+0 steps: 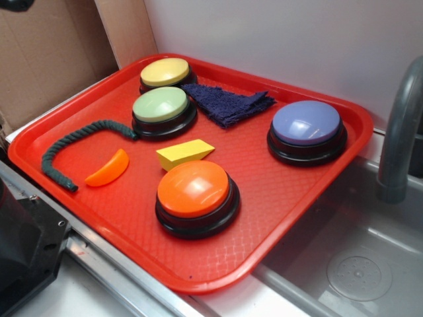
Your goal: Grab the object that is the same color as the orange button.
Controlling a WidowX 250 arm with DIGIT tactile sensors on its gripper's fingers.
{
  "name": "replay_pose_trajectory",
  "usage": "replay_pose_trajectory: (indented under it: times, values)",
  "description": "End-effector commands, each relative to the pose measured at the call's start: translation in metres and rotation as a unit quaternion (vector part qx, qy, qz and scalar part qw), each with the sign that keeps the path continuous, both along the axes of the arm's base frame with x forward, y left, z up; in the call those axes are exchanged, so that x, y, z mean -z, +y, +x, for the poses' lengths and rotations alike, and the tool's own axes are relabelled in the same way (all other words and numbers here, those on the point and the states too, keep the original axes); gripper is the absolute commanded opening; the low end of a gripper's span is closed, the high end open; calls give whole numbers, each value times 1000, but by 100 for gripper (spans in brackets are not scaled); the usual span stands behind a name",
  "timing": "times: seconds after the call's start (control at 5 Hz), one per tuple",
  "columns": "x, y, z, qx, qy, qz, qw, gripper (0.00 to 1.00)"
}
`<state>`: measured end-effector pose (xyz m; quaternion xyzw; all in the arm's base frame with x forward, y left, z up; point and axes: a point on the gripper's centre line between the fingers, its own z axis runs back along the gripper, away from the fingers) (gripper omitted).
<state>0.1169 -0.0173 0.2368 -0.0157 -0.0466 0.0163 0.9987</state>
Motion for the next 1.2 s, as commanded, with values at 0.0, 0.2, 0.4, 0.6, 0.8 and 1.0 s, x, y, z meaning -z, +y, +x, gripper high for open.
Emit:
replay_pose_trajectory:
  times: [0.0,0.2,0.4,0.6,0.8,1.0]
  values:
    - [0,0,0,0,0,0,1000,100]
    - [23,8,9,-29,-6,5,1000,100]
    - [45,14,16,-39,1,-3,999,100]
    - [67,25,21,-46,-2,-5,999,100]
    - [91,35,27,-49,-4,0,999,100]
    - [118,43,39,-51,-8,3,999,100]
